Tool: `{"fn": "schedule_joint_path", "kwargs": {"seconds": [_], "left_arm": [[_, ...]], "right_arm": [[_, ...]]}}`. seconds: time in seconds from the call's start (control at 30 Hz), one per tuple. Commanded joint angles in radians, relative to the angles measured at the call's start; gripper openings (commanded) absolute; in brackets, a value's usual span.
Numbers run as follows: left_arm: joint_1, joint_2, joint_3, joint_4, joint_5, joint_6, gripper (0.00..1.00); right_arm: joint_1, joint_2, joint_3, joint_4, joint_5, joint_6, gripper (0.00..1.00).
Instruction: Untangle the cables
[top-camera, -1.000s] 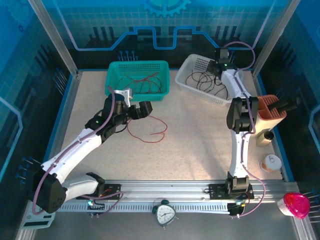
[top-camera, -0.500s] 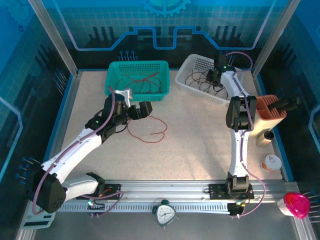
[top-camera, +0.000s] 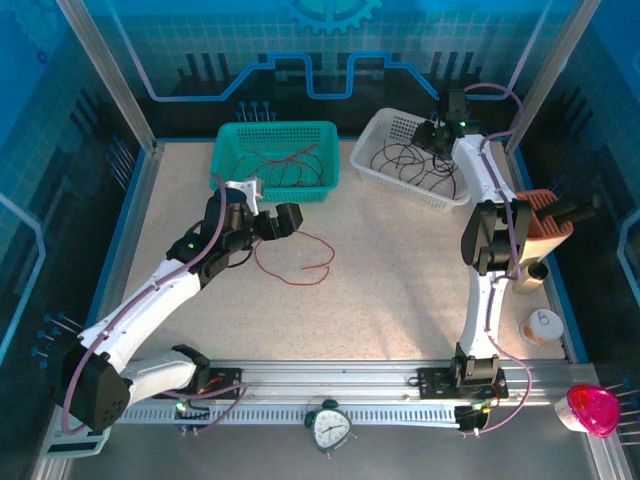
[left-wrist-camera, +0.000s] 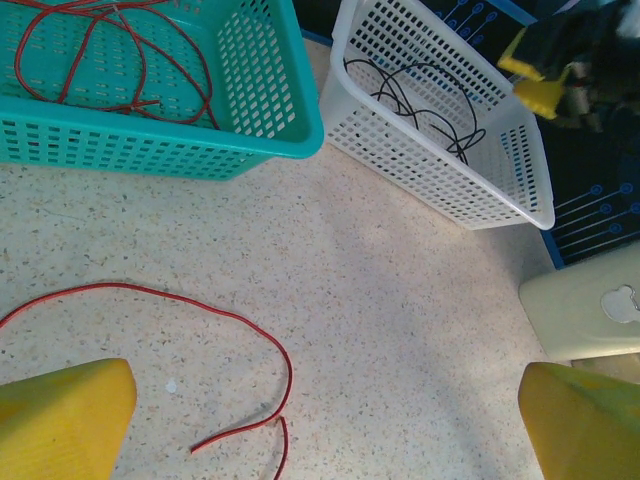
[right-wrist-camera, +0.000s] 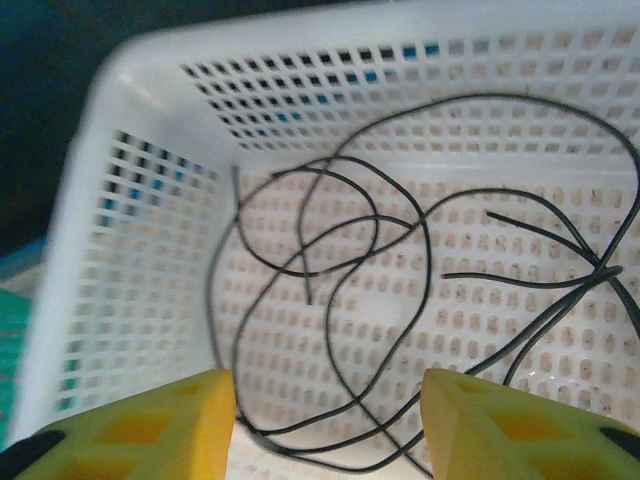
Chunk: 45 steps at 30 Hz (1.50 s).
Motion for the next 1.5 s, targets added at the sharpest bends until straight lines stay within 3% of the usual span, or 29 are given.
{"fn": "schedule_joint_path", "kwargs": {"seconds": [0.0, 0.4, 0.7, 0.9, 1.13, 1.47], "left_arm": [[0.006, -0.024, 0.006, -0.022, -0.025, 0.019, 0.99], [-0.010, 0.057, -0.006, -0.121, -0.063, 0.096, 0.99], [-0.138, 0.304, 0.109, -0.201, -0.136, 0.165, 0.93], [-0.244, 0.489, 0.243, -0.270, -0.236, 0.226, 0.90], [-0.293, 0.645, 0.367, -0.328, -0.260, 0.252, 0.85], [-0.332, 0.802, 0.485, -0.398, -0.282, 0.273, 0.66]], "right_arm": [[0.037, -0.122, -0.079, 0.075, -0.025, 0.012, 0.54], [0.228, -0.518, -0.526, 0.299, -0.051, -0.014, 0.53], [0.306, -0.805, -0.959, 0.360, -0.059, 0.027, 0.53], [0.330, -0.928, -1.075, 0.311, -0.079, 0.034, 0.54], [0.330, -1.050, -1.170, 0.263, -0.064, 0.027, 0.54], [0.288, -1.133, -1.218, 0.222, -0.046, 0.029, 0.54]]}}
